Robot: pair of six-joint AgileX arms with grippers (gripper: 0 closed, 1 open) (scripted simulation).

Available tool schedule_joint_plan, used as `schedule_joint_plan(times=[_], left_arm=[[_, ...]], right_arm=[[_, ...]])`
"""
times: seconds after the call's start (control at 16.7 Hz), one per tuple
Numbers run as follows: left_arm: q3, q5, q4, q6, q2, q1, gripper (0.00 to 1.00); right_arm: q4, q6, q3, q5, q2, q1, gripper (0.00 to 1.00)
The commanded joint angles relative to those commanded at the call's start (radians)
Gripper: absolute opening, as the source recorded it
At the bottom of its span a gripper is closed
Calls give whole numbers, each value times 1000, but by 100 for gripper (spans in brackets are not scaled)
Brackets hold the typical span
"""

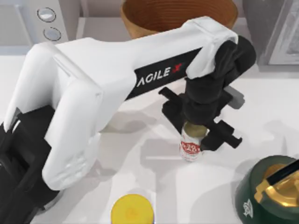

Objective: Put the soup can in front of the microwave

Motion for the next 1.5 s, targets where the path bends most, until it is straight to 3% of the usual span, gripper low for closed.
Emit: schedule_joint_plan(times=[0.12,0.18,0.72,1.14,1.5], left_arm=[[0,0,0,0,0,0,2],[0,0,0,0,0,0,0],[3,0,-4,2,2,1,0],[151,0,-151,0,3,1,0],[156,2,-158,13,-5,14,0]], right_arm=[[0,0,0,0,0,0,100],[0,0,0,0,0,0,100],[0,0,0,0,0,0,100],[0,0,0,0,0,0,100],[0,0,0,0,0,0,100]])
